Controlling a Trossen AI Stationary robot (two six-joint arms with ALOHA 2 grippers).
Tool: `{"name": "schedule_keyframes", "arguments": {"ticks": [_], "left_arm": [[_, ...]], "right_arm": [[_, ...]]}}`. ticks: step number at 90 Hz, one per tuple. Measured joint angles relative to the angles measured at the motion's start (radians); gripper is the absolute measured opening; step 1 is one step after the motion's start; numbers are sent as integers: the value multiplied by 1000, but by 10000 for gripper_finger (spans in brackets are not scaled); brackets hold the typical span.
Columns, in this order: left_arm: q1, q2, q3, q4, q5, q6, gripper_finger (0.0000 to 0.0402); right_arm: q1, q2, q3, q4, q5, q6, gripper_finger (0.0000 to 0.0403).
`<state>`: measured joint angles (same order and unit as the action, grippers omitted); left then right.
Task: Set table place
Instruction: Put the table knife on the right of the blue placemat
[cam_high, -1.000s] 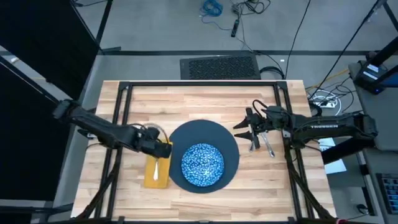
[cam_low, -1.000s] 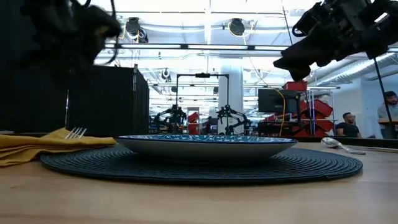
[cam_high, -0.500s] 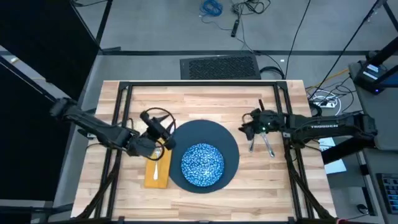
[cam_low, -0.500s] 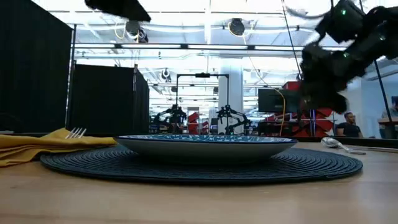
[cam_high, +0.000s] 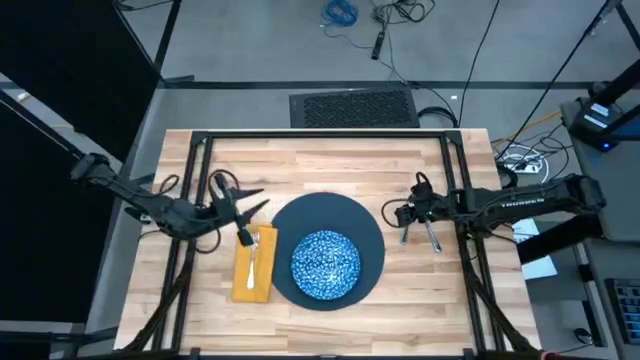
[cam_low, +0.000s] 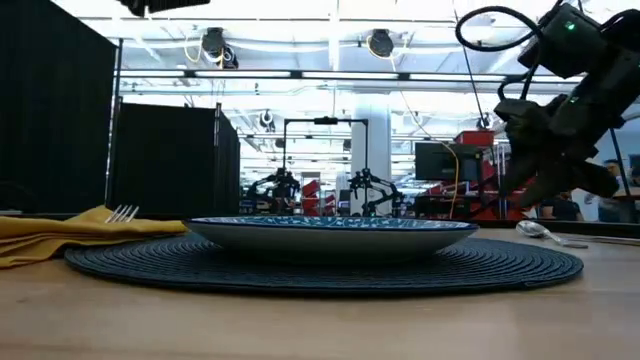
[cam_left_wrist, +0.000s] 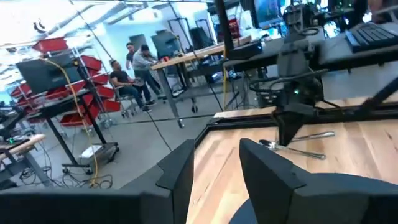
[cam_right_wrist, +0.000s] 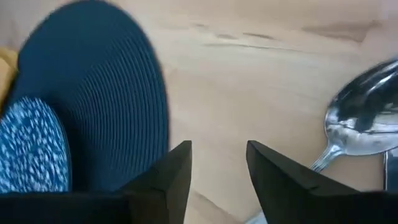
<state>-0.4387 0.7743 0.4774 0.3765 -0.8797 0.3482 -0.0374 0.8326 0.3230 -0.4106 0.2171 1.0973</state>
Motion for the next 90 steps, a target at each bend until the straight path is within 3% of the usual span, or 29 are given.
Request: {"name": "schedule_keyframes", "arguments": {"ticks": [21,33,50,90], "left_arm": [[27,2,0,59,-15,-2,115],[42,10,0,63,-15,-2,115],[56,18,0,63,-15,-3,115],[60,24,0,61,-15,-55,115]], "right_arm": [[-16,0,205,-315,-116,-338,126],[-15,0,288,-521,-138,-418,126],[-16,5,257,-674,-142,-315,126],[-15,129,173,-596,-138,-170,125]]}}
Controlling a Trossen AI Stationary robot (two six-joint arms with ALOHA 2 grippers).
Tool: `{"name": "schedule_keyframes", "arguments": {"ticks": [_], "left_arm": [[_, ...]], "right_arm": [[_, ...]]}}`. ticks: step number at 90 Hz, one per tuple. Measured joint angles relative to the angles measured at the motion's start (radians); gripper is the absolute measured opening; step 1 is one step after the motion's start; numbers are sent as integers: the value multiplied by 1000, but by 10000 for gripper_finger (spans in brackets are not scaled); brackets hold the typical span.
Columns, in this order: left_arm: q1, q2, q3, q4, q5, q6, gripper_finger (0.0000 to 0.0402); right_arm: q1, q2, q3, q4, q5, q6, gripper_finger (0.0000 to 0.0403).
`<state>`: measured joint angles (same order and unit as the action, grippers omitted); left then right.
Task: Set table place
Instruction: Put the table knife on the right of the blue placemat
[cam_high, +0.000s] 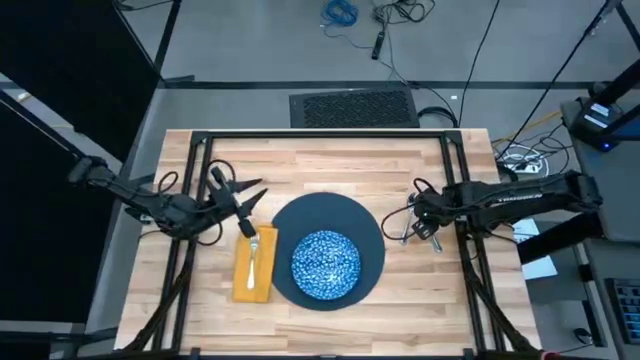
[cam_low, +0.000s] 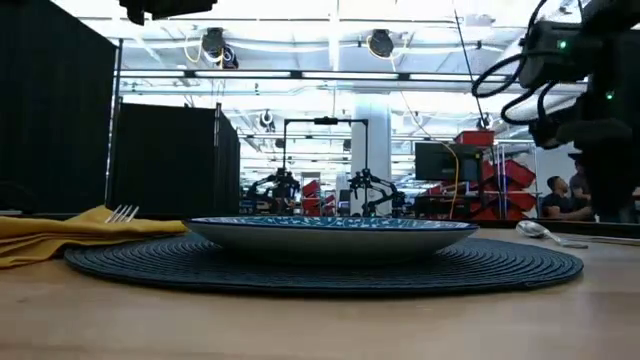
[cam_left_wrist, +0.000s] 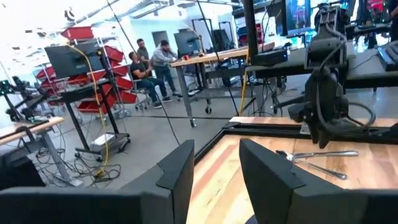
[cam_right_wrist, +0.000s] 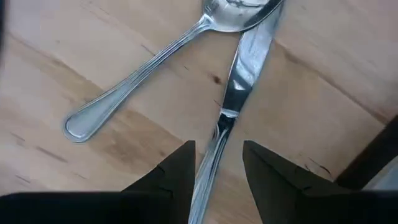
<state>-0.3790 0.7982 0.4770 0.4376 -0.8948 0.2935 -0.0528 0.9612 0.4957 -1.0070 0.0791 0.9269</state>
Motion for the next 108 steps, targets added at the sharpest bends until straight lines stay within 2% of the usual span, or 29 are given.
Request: {"name": "schedule_keyframes", "arguments": {"ticks": [25,42,76,87,108], "left_arm": [[0,0,0,2,0,-1,115],[0,0,0,1,1,-1,115],[0,0,0,0,1,-3,115],[0,0,0,0,2,-3,115],[0,0,0,0,2,-3,115]], "right_arm": [[0,142,0,6,7,3,125],[0,216,0,89,-5,-20,125],[0,248,3,89,-21,12,124],[8,249,3,95,-28,61,103],[50,249,1,122,-26,140,27]]}}
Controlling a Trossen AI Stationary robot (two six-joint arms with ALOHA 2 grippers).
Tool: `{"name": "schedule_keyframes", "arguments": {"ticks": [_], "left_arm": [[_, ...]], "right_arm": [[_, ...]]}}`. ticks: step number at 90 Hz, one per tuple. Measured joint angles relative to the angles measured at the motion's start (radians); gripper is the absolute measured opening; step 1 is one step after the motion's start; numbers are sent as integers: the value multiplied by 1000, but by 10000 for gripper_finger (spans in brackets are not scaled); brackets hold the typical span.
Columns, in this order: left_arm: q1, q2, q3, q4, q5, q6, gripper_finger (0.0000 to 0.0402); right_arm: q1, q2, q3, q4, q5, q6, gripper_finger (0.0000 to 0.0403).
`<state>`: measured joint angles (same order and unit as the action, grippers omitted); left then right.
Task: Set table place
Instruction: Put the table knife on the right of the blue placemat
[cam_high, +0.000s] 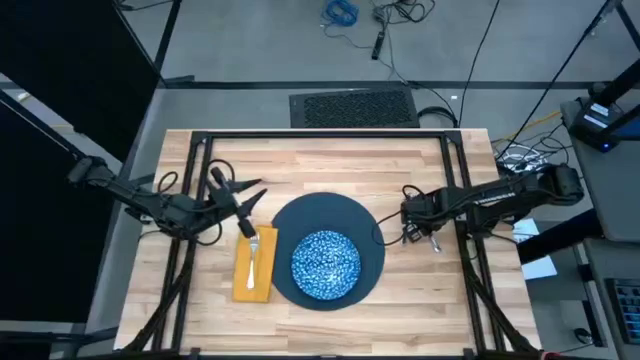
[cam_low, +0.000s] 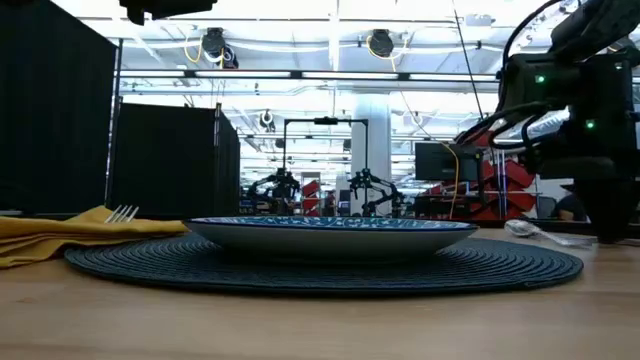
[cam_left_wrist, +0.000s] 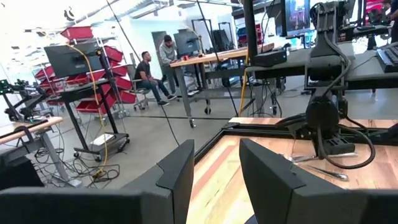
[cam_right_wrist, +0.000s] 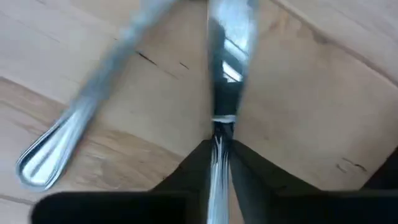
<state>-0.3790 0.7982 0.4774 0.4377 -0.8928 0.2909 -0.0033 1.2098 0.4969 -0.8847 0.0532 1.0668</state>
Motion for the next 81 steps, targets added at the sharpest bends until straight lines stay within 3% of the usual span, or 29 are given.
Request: {"name": "schedule_keyframes", "arguments": {"ticks": [11,51,81], "left_arm": [[0,0,0,0,0,0,115],[-1,0,0,0,0,0,115],[-1,0,0,0,0,1,115]], "right_arm": [[33,-1,2,20,-5,60,9],[192,0,-1,158,5,416,18],[282,89,2,394,83,546,18]]}}
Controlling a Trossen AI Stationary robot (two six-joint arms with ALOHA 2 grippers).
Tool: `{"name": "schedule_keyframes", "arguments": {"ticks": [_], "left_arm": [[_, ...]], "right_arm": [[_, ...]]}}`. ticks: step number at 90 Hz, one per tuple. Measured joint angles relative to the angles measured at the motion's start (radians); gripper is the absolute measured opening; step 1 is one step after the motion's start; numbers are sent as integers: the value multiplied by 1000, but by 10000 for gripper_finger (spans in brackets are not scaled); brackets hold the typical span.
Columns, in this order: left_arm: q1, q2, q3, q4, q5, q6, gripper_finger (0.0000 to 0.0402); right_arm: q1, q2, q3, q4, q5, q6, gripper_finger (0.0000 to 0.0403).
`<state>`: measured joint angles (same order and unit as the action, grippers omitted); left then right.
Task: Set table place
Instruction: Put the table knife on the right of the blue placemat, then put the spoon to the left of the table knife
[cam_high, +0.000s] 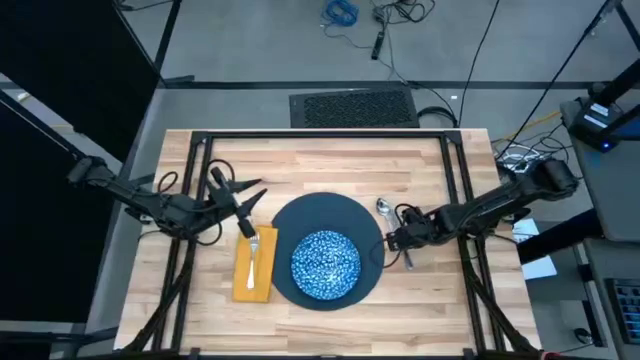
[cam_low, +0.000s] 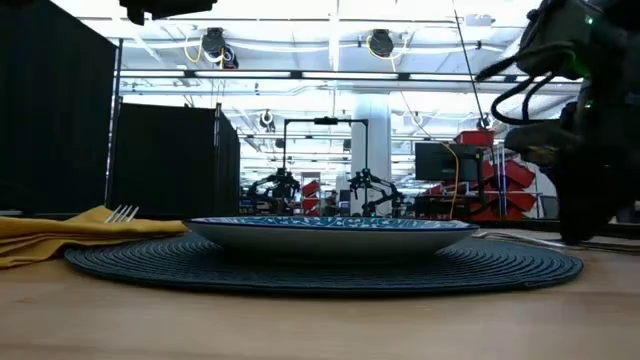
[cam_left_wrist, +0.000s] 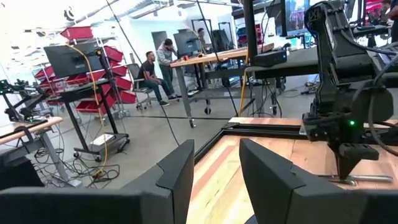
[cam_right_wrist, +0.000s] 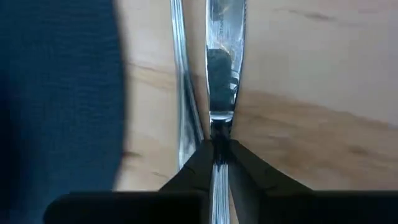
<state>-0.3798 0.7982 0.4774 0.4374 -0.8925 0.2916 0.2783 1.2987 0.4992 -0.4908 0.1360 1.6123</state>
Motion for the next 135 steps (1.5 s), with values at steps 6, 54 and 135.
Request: {"name": "schedule_keyframes", "arguments": {"ticks": [6,54,135], "left_arm": [[0,0,0,0,0,0,115],[-22,0,0,0,0,0,115],[-22,0,0,1,0,-23,115]], "right_arm": [[6,39,1,53,9,5,18],[-10,38,86,31,34,-175,46],[-170,36,140,-37,82,-393,109]]}}
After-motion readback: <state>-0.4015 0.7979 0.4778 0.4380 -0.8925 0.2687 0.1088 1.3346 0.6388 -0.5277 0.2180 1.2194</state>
